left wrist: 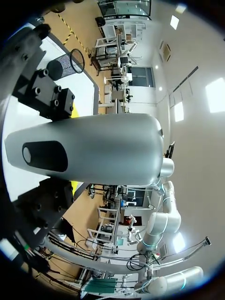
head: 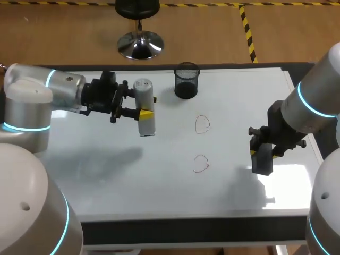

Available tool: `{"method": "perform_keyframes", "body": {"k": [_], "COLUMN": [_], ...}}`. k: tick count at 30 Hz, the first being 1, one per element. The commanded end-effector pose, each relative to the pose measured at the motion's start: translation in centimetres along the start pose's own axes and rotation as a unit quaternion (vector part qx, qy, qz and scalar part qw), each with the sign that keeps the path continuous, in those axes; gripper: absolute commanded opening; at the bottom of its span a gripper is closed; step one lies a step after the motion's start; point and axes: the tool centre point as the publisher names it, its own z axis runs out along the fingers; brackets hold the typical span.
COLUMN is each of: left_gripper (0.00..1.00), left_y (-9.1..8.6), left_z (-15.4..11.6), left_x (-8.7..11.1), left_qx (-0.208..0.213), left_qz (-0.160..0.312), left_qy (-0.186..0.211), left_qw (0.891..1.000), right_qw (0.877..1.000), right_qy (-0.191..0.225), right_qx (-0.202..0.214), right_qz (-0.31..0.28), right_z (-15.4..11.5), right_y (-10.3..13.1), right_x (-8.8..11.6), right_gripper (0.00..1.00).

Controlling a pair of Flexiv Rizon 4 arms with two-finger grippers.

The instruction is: Pick up the inspection probe, press it on each red-marked spot on the whiteboard one by one, put down the probe, pick up the eraser, and wipe off all the red marks.

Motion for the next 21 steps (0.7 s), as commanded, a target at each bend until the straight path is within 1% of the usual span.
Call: {"method": "perform_keyframes", "body": {"k": [1,6,13,21], "left_gripper": [0.0,0.0,0.0,0.0], "left_y": [0.0,0.3,0.2,0.7], "left_z": [-1.0,-2.2,-4.0,-6.1], "left_x": [0.5,0.7,0.2,0.6], "left_qx": [0.0,-0.002,0.003,0.002], "left_qz": [0.001,0.001,0.002,0.0], "left_qy": [-0.001,0.002,-0.015,-0.022], "left_qw": [1.0,1.0,1.0,1.0], "right_qw": [1.0,1.0,1.0,1.0], "right_qy": [0.001,0.001,0.001,0.001], "right_qx": [0.0,0.0,0.0,0.0], "right_qz": [-0.001,-0.001,-0.001,-0.001], "right_z": [-0.1,-0.1,-0.1,-0.1], "right_y": [0.0,0.0,0.0,0.0], "right_x": [-0.1,-0.1,-0.1,-0.1], "right_gripper": [0.0,0.0,0.0,0.0]}}
